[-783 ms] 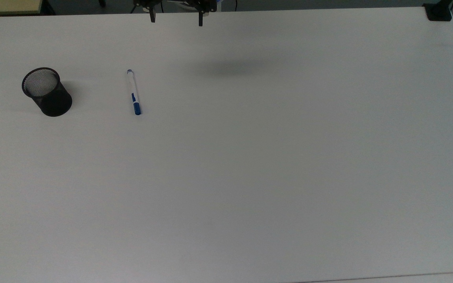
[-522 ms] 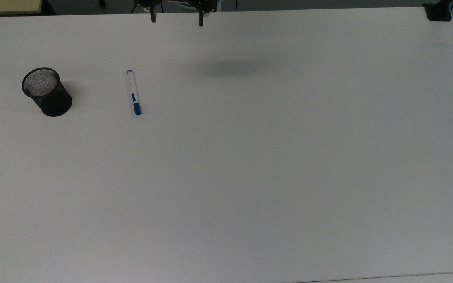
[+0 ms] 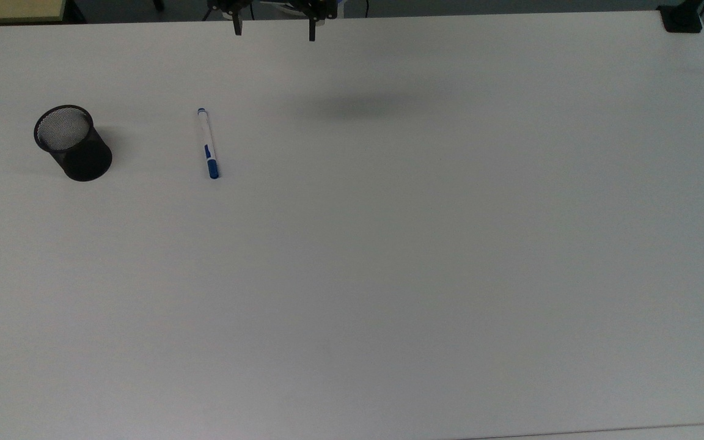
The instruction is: Insert the marker
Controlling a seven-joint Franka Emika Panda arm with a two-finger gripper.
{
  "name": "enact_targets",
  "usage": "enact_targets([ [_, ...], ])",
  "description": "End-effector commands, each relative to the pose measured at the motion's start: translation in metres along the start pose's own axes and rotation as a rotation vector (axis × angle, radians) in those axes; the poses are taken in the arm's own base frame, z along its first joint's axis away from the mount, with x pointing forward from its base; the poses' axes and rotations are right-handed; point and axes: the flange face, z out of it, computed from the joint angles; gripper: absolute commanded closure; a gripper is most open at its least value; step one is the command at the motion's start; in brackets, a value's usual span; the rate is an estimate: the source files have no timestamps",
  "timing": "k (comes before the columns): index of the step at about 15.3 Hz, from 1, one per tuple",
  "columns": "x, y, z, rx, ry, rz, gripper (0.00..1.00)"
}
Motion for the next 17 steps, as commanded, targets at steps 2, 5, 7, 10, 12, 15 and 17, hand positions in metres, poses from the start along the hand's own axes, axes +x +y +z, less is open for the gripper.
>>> enact_targets([
  [2, 0.005, -0.002, 0.005, 0.026, 0.037, 0.013, 0.00],
  [5, 0.007, 0.000, 0.009, 0.024, 0.036, -0.001, 0.00],
  [7, 0.007, 0.007, 0.014, 0.023, 0.020, -0.028, 0.00],
  [10, 0.003, 0.033, 0.023, 0.025, -0.041, -0.102, 0.00],
  [12, 0.009, 0.058, 0.041, 0.031, -0.072, -0.129, 0.00],
  [15, 0.026, 0.084, 0.083, 0.033, -0.127, -0.129, 0.00],
  [17, 0.034, 0.096, 0.103, 0.038, -0.136, -0.193, 0.00],
])
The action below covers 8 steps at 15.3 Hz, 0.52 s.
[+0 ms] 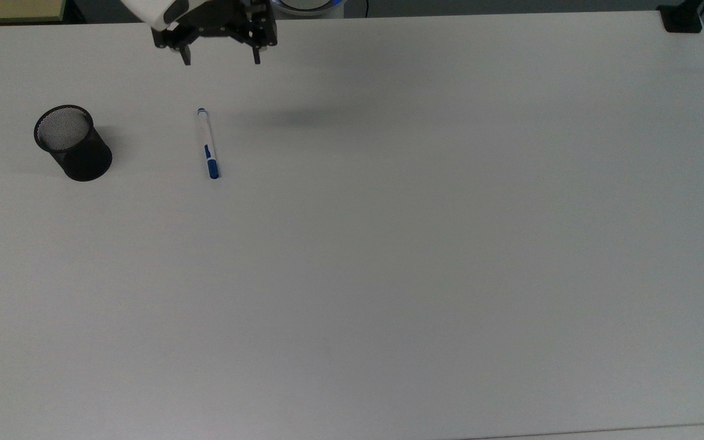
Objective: Insert the marker
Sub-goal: 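Move the open gripper over the white blue-capped marker and lower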
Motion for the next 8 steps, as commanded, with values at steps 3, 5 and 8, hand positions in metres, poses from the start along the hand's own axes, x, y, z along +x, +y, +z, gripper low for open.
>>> enact_targets([
  [3, 0.021, 0.037, 0.070, 0.020, -0.005, -0.047, 0.00],
  [5, 0.023, 0.042, 0.103, 0.019, 0.001, -0.039, 0.00],
  [8, 0.028, 0.052, 0.150, 0.011, -0.003, -0.030, 0.01],
])
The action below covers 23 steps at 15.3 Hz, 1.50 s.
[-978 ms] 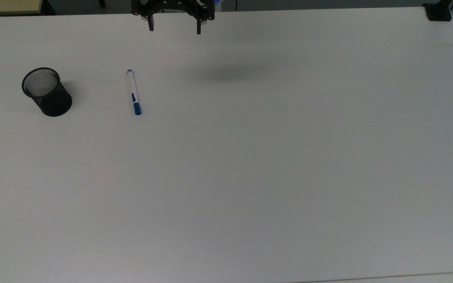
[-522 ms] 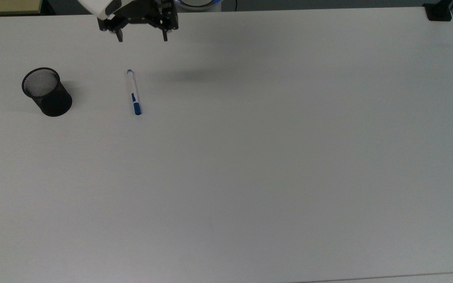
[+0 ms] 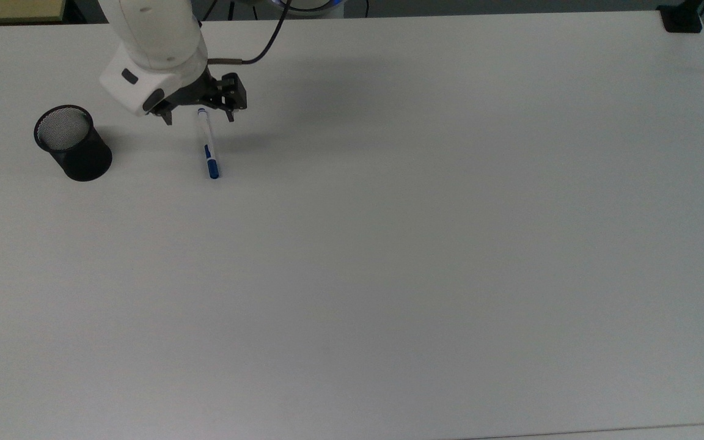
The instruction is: Insert the marker
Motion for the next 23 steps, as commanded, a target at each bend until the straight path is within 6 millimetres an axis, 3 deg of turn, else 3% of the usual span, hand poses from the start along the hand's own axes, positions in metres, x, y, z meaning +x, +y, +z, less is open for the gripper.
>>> enact_targets([
  [1, 0.002, 0.009, 0.050, 0.000, 0.010, -0.016, 0.05],
  [2, 0.006, 0.010, 0.063, 0.000, 0.002, -0.015, 0.07],
  [4, 0.013, 0.011, 0.077, -0.011, 0.001, -0.022, 0.20],
  [6, 0.016, 0.012, 0.084, -0.014, 0.007, -0.023, 0.39],
  [8, 0.020, 0.013, 0.089, -0.017, 0.017, -0.019, 0.67],
  [9, 0.021, 0.012, 0.091, -0.018, 0.018, -0.018, 0.74],
  [17, 0.029, 0.009, 0.108, -0.021, 0.022, 0.006, 0.75],
  [19, 0.029, 0.010, 0.104, -0.022, 0.028, 0.009, 0.86],
  [21, 0.028, 0.013, 0.097, -0.022, 0.034, 0.018, 0.87],
  [23, 0.027, 0.017, 0.075, -0.021, 0.070, 0.033, 0.87],
])
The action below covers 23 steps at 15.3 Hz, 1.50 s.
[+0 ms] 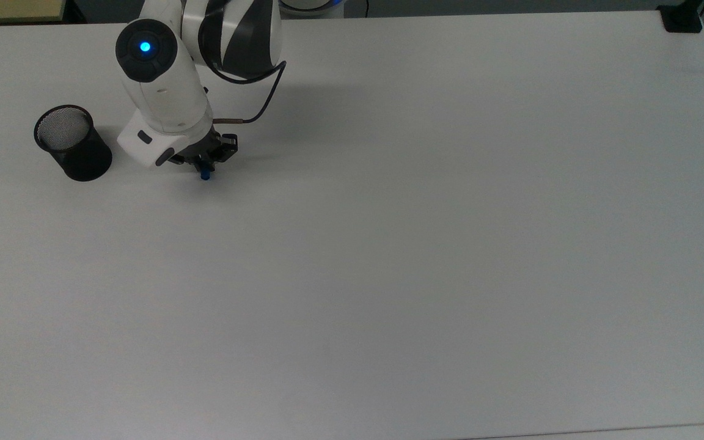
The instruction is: Insert the marker
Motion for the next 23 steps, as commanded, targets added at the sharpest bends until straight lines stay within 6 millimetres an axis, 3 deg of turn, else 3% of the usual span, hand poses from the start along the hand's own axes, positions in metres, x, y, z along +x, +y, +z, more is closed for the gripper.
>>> enact_targets([
  [1, 0.000, 0.010, -0.040, -0.013, 0.079, 0.035, 0.87],
  [6, -0.017, 0.049, -0.110, -0.045, 0.213, 0.103, 0.86],
  [9, -0.034, 0.077, -0.143, -0.072, 0.306, 0.154, 0.86],
  [12, -0.042, 0.103, -0.160, -0.111, 0.402, 0.195, 0.86],
  [14, -0.048, 0.123, -0.168, -0.145, 0.483, 0.229, 0.86],
  [18, -0.055, 0.145, -0.170, -0.178, 0.552, 0.264, 0.86],
  [21, -0.060, 0.155, -0.156, -0.199, 0.585, 0.271, 0.86],
  [23, -0.062, 0.156, -0.136, -0.207, 0.606, 0.276, 0.86],
])
